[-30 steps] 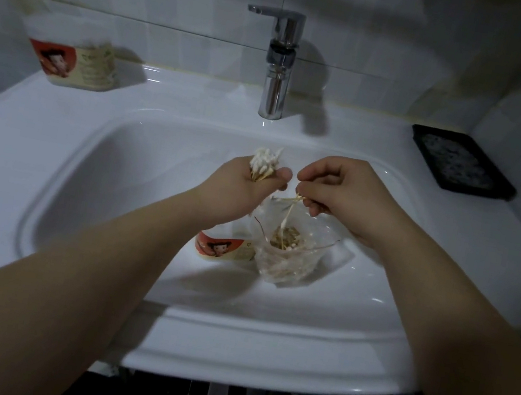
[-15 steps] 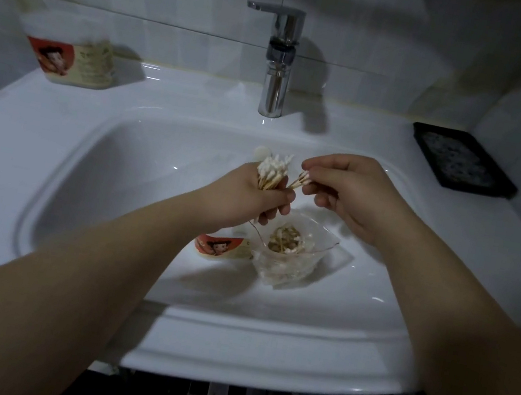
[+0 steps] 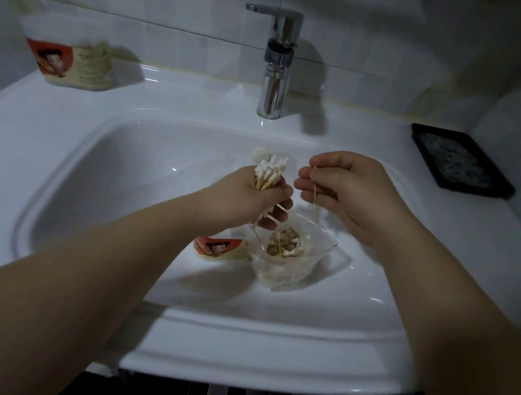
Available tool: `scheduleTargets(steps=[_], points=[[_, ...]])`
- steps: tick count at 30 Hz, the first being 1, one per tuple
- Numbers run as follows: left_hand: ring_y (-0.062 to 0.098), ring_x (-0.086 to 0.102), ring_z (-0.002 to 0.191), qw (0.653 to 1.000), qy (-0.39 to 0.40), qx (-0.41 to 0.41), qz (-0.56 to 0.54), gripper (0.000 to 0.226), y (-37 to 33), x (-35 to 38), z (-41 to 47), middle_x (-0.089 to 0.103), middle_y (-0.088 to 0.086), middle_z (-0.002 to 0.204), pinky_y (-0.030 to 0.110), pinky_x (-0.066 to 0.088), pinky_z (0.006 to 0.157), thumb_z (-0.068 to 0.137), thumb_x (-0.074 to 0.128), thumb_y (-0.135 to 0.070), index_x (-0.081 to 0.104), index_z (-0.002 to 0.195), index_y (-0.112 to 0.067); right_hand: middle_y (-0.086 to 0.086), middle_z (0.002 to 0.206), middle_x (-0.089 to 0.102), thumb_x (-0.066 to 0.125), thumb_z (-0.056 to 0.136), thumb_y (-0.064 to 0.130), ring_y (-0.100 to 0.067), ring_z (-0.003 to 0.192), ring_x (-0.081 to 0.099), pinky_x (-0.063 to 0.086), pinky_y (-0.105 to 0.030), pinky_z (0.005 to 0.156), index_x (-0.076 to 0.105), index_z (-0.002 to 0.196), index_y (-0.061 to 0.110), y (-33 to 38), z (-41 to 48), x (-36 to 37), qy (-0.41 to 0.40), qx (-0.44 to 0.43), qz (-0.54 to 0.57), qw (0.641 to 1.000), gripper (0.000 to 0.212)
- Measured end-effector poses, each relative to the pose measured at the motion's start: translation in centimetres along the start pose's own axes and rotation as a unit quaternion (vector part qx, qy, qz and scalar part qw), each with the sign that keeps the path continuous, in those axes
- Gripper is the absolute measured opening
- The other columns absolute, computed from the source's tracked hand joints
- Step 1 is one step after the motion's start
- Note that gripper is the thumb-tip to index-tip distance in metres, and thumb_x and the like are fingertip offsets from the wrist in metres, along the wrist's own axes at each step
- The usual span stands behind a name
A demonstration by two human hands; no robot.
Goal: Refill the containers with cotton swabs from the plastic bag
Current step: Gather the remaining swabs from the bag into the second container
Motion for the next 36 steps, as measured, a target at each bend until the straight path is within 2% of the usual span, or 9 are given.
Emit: scheduleTargets(steps=[4, 9, 12, 17, 20, 24, 29, 33, 36], points=[[0.021, 0.075, 0.092, 0.998, 0.02, -0.002, -0.064, 0.015, 0.0, 0.1, 0.0, 0.075, 0.009, 0.101, 0.035, 0.062, 0.082, 0.104, 0.058, -0.018, 0.065, 0.106, -0.005, -0.017, 0.104, 0.077, 0.075, 0.09, 0.006, -0.026, 0.099, 0.076, 0.061, -0.04, 0.087, 0.066, 0.1, 0.007, 0.1, -0.1, 0.2, 0.013, -0.012, -0.026, 1.0, 0.013], [0.015, 0.062, 0.064, 0.998, 0.027, -0.006, -0.059, 0.015, -0.3, 0.1, -0.2, 0.065, 0.001, 0.07, 0.026, 0.056, 0.063, 0.103, 0.058, -0.013, 0.061, 0.089, -0.011, -0.004, 0.094, 0.079, 0.079, 0.089, 0.019, -0.013, 0.092, 0.075, 0.06, -0.035, 0.079, 0.073, 0.098, 0.013, 0.0, -0.2, 0.4, 0.026, -0.054, -0.153, 0.986, 0.012], [0.014, 0.057, 0.06, 0.998, 0.028, -0.016, -0.048, 0.018, -0.2, 0.2, -0.2, 0.06, 0.0, 0.067, 0.025, 0.052, 0.058, 0.102, 0.06, -0.017, 0.061, 0.085, -0.013, 0.001, 0.087, 0.079, 0.077, 0.09, 0.017, -0.016, 0.086, 0.073, 0.061, -0.035, 0.077, 0.076, 0.095, 0.016, 0.1, 0.0, 0.4, 0.013, -0.094, -0.215, 0.972, 0.006], [0.015, 0.06, 0.06, 0.996, 0.036, -0.031, -0.077, 0.016, -0.3, 0.4, -0.3, 0.062, 0.003, 0.069, 0.026, 0.054, 0.058, 0.103, 0.06, -0.018, 0.06, 0.089, -0.01, 0.006, 0.126, 0.07, 0.061, 0.099, 0.006, -0.004, 0.114, 0.067, 0.062, -0.036, 0.087, 0.064, 0.135, 0.024, -0.3, 0.0, 1.1, 0.079, -0.133, -0.227, 0.961, 0.041], [0.015, 0.064, 0.063, 0.993, 0.045, -0.039, -0.104, 0.014, -0.2, 0.4, -0.4, 0.063, 0.007, 0.074, 0.027, 0.058, 0.062, 0.104, 0.056, -0.016, 0.061, 0.101, -0.003, 0.01, 0.139, 0.064, 0.051, 0.098, -0.004, 0.0, 0.125, 0.06, 0.055, -0.036, 0.102, 0.057, 0.145, 0.027, -0.6, -0.4, 1.9, 0.147, -0.135, -0.268, 0.943, 0.057], [0.015, 0.066, 0.069, 0.988, 0.044, -0.057, -0.139, 0.021, 0.1, 0.3, -0.5, 0.064, 0.007, 0.076, 0.03, 0.061, 0.067, 0.105, 0.055, -0.016, 0.062, 0.119, -0.002, 0.017, 0.141, 0.061, 0.071, 0.085, 0.011, 0.004, 0.132, 0.053, 0.043, -0.035, 0.115, 0.052, 0.149, 0.031, -0.8, -0.7, 2.3, 0.188, -0.14, -0.326, 0.916, 0.07], [0.019, 0.07, 0.08, 0.975, 0.032, -0.073, -0.207, 0.021, -0.4, 0.3, -0.3, 0.07, 0.007, 0.089, 0.033, 0.06, 0.07, 0.105, 0.056, -0.02, 0.063, 0.118, -0.006, 0.017, 0.147, 0.042, 0.094, 0.068, 0.035, 0.007, 0.104, 0.06, 0.049, -0.012, 0.084, 0.02, 0.162, 0.035, -1.2, -1.5, 3.5, 0.197, -0.151, -0.359, 0.9, 0.12], [0.014, 0.071, 0.081, 0.97, 0.05, -0.098, -0.217, 0.014, -0.2, 0.5, -0.4, 0.073, 0.003, 0.09, 0.031, 0.056, 0.072, 0.104, 0.054, -0.02, 0.064, 0.111, -0.013, 0.011, 0.127, 0.059, 0.092, 0.068, 0.033, 0.007, 0.086, 0.062, 0.052, -0.017, 0.08, 0.048, 0.147, 0.032, -0.4, -1.2, 4.2, 0.145, -0.221, -0.393, 0.881, 0.09], [0.014, 0.071, 0.083, 0.965, 0.059, -0.122, -0.225, 0.013, 0.1, 0.4, -0.4, 0.072, 0.002, 0.092, 0.031, 0.057, 0.075, 0.103, 0.056, -0.022, 0.065, 0.11, -0.016, 0.013, 0.119, 0.06, 0.091, 0.07, 0.034, 0.012, 0.087, 0.057, 0.042, -0.004, 0.076, 0.054, 0.142, 0.034, 0.1, -1.5, 3.6, 0.134, -0.229, -0.415, 0.87, 0.081]])
Point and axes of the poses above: each hand's wrist, its own z-axis towards the middle knuckle, its own x-axis out of the palm, y = z × x, the point moved 4 cm from there along z, towards the middle knuckle
